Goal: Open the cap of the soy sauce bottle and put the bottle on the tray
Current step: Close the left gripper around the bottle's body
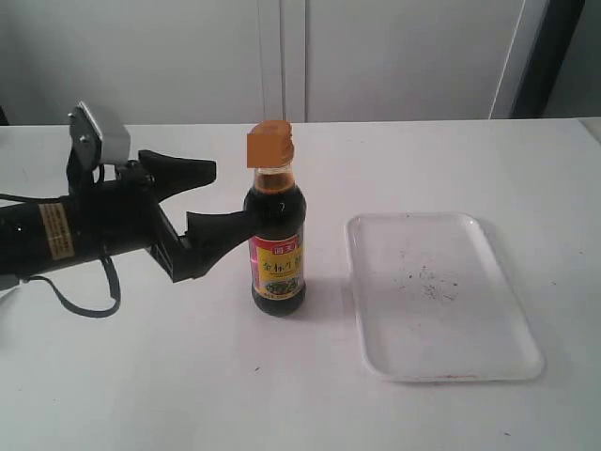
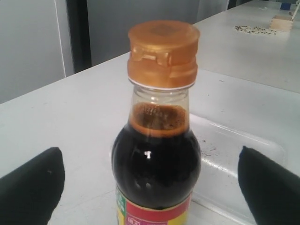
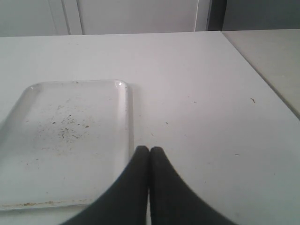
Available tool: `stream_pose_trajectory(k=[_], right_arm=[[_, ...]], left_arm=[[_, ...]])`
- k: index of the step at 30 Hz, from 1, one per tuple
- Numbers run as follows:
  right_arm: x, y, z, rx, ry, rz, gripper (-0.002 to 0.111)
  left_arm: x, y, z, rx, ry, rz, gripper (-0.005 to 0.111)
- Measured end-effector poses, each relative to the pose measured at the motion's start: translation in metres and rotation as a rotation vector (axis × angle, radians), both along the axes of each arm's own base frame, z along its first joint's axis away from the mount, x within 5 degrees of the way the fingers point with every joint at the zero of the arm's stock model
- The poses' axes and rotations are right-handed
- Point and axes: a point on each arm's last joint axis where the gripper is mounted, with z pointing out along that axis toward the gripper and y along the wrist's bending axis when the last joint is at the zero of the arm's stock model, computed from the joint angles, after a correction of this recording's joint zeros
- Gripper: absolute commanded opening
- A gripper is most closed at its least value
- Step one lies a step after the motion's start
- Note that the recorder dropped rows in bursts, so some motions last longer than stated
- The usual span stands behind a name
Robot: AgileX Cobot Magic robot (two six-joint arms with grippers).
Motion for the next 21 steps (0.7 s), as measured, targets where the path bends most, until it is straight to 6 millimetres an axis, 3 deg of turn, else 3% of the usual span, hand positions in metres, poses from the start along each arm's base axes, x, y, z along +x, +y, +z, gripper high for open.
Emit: stream_pose_trajectory(k=[14, 21], right_arm=[[0.0, 0.0, 0.0, 0.0, 0.0, 0.0, 0.0], [0.0, 0.0, 0.0, 0.0, 0.0, 0.0, 0.0]], left_arm=[[0.013, -0.031, -0.014, 0.019, 0.021, -0.1, 0.105], [0.029, -0.04, -0.021, 0.017, 0.021, -0.104, 0.105]])
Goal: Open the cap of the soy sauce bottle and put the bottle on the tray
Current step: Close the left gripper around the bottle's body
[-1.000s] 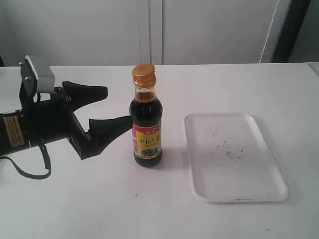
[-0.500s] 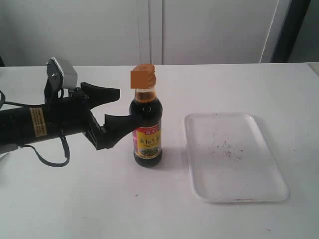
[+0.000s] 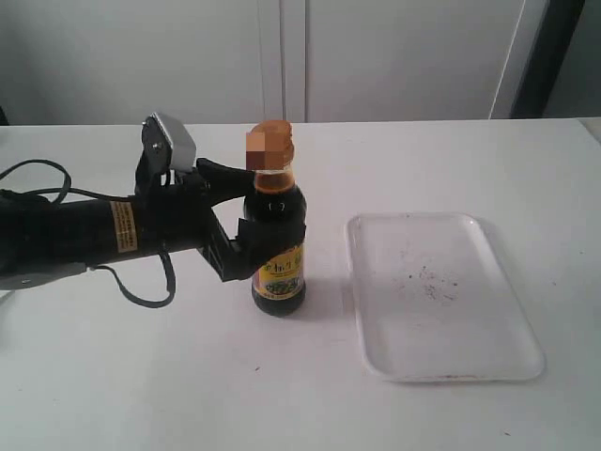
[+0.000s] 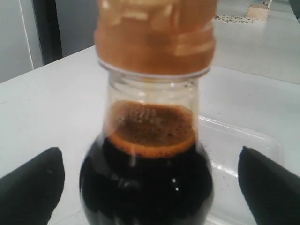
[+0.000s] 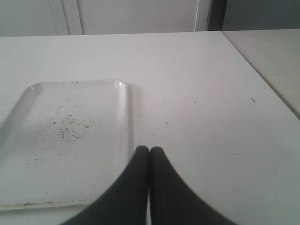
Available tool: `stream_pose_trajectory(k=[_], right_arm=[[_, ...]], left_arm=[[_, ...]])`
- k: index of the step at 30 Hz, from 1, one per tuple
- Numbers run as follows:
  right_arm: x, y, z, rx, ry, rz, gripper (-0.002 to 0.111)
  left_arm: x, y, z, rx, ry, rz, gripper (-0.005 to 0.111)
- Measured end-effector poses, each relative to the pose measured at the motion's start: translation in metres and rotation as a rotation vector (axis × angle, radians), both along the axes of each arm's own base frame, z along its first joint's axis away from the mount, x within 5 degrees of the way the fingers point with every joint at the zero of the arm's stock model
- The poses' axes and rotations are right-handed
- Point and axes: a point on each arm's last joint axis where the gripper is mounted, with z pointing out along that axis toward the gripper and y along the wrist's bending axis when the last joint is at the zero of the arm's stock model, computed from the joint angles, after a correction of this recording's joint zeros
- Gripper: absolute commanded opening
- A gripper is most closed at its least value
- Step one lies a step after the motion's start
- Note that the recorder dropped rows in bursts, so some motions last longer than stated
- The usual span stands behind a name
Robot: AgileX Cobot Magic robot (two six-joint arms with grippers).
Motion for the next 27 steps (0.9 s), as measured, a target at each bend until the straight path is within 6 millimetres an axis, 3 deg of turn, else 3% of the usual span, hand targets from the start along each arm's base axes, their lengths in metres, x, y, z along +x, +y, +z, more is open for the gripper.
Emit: stream_pose_trajectory(k=[19, 23, 27], right_arm=[[0.0, 0.0, 0.0, 0.0, 0.0, 0.0, 0.0], [0.0, 0.0, 0.0, 0.0, 0.0, 0.0, 0.0], [0.0, 0.0, 0.0, 0.0, 0.0, 0.0, 0.0]], left_arm=[[0.013, -0.014, -0.031, 0.035, 0.035, -0.026, 0.104], [0.013, -0.015, -0.035, 0.042, 0.036, -0.028, 0.093], [0.014, -0.015, -0.034, 0.043, 0.03, -0.028, 0.071]])
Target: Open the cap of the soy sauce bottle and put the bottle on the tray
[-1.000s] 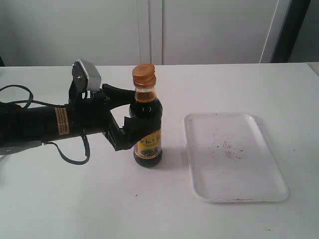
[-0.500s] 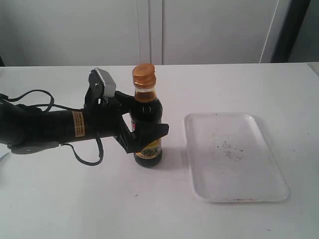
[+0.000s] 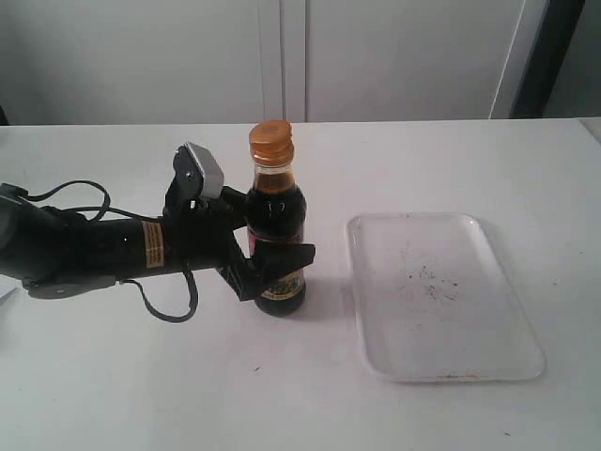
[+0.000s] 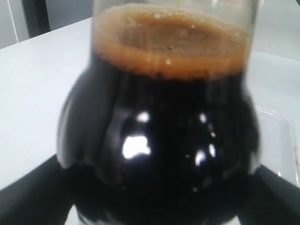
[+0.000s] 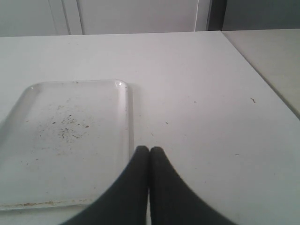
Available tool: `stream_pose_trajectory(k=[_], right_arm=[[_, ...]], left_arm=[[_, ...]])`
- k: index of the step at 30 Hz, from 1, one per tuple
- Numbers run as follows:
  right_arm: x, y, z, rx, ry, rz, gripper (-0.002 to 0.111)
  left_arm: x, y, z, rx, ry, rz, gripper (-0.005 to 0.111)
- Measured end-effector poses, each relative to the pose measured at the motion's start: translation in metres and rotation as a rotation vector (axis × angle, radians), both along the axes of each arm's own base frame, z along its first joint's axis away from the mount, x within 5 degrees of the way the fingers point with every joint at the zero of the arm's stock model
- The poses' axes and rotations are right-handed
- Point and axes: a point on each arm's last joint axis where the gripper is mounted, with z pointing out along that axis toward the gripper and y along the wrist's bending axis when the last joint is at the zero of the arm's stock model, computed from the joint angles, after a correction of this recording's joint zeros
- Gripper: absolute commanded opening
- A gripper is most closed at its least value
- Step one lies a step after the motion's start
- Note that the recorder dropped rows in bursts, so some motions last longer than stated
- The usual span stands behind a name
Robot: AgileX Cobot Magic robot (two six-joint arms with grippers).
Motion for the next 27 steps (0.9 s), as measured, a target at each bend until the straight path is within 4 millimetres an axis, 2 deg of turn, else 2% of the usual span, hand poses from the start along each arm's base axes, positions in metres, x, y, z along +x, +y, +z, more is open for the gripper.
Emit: stream_pose_trajectory(k=[4, 5, 7, 27], right_arm=[[0.0, 0.0, 0.0, 0.0, 0.0, 0.0, 0.0], [0.0, 0.0, 0.0, 0.0, 0.0, 0.0, 0.0], [0.0, 0.0, 0.0, 0.0, 0.0, 0.0, 0.0], [0.0, 0.0, 0.0, 0.0, 0.0, 0.0, 0.0]], left_arm=[[0.0005, 0.0, 0.0004, -0.001, -0.004, 0.003, 0.035], [0.0007, -0.0001, 0.0006, -0.002, -0.005, 0.003, 0.017], [0.0007, -0.0001, 0.0006, -0.001, -0.007, 0.003, 0.0], [0.0007, -0.0001, 0.0006, 0.001, -0.013, 0.001, 0.0]])
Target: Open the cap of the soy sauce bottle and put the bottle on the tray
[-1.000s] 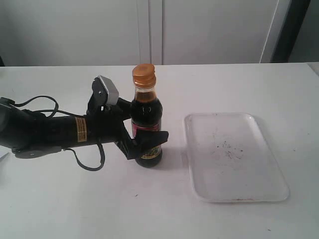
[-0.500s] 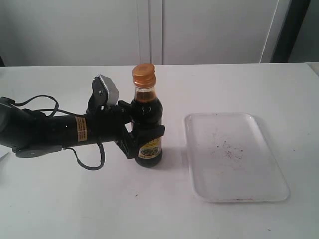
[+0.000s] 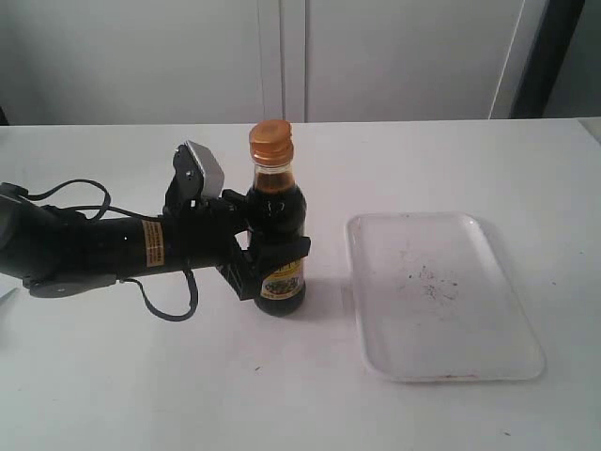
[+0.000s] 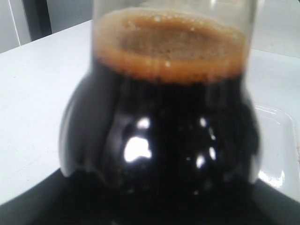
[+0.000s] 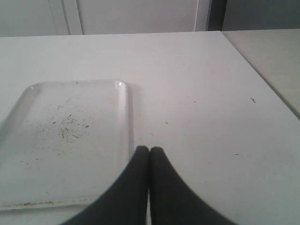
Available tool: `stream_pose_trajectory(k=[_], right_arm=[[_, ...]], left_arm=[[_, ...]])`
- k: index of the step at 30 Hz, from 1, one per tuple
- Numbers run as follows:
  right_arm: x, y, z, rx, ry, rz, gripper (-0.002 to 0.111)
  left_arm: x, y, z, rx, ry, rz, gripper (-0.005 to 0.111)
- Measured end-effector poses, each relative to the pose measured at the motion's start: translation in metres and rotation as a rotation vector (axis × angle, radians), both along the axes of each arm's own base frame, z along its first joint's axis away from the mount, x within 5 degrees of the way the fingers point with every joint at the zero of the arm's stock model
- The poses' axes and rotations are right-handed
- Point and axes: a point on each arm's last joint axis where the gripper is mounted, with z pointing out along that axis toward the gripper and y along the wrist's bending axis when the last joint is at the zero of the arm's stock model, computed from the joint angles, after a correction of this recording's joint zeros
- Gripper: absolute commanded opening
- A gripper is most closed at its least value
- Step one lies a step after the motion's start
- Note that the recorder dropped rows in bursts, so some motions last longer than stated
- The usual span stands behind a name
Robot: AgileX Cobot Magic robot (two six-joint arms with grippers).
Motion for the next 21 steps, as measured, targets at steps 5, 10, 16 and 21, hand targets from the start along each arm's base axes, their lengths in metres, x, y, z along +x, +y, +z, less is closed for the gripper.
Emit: stream_pose_trajectory(k=[5, 10, 16, 21], right_arm=[[0.0, 0.0, 0.0, 0.0, 0.0, 0.0, 0.0], [0.0, 0.0, 0.0, 0.0, 0.0, 0.0, 0.0], [0.0, 0.0, 0.0, 0.0, 0.0, 0.0, 0.0], [0.001, 0.0, 0.0041, -0.002, -0.047, 0.0, 0.0]], left_arm=[[0.0, 0.0, 0.0, 0.0, 0.0, 0.0, 0.0], [0.0, 0.0, 0.0, 0.0, 0.0, 0.0, 0.0], [0.0, 0.0, 0.0, 0.0, 0.0, 0.0, 0.0], [0.0, 0.0, 0.0, 0.0, 0.0, 0.0, 0.0]])
